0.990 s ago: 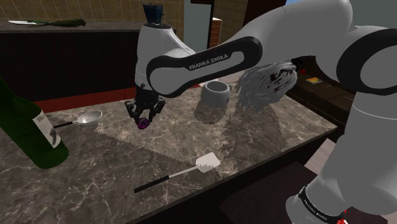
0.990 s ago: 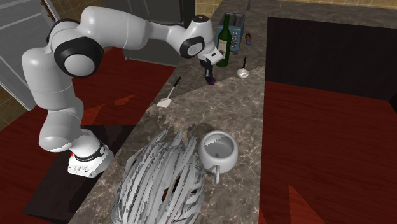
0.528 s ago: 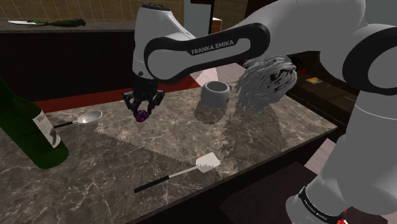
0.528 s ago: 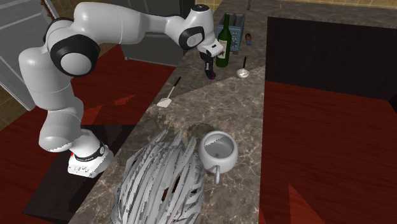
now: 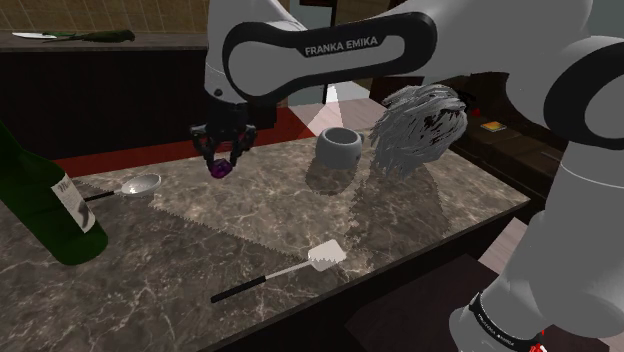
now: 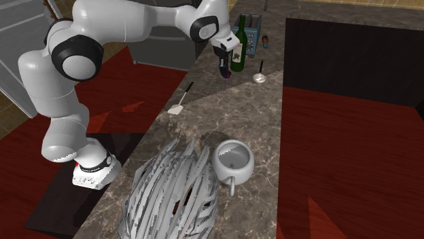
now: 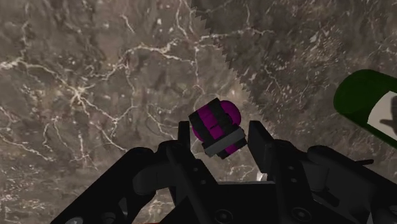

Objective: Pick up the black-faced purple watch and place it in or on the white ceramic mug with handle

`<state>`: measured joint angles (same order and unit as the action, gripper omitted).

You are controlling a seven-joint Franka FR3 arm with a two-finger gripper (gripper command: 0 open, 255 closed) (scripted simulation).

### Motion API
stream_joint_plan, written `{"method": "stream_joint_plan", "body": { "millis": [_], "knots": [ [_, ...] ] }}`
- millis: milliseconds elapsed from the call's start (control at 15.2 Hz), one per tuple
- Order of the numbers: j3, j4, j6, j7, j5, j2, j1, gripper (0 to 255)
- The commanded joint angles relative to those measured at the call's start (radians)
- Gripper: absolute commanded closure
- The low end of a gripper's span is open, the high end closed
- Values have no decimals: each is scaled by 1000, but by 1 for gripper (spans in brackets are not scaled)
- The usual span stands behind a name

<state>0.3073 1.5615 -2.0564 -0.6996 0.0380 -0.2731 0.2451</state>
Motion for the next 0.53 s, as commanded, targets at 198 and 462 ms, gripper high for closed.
{"method": "stream_joint_plan", "body": {
  "millis": [198, 462],
  "knots": [
    [1, -72, 70, -2, 1, -2, 3, 255],
    [-8, -37, 79, 45, -26, 42, -32, 255]
  ]
}}
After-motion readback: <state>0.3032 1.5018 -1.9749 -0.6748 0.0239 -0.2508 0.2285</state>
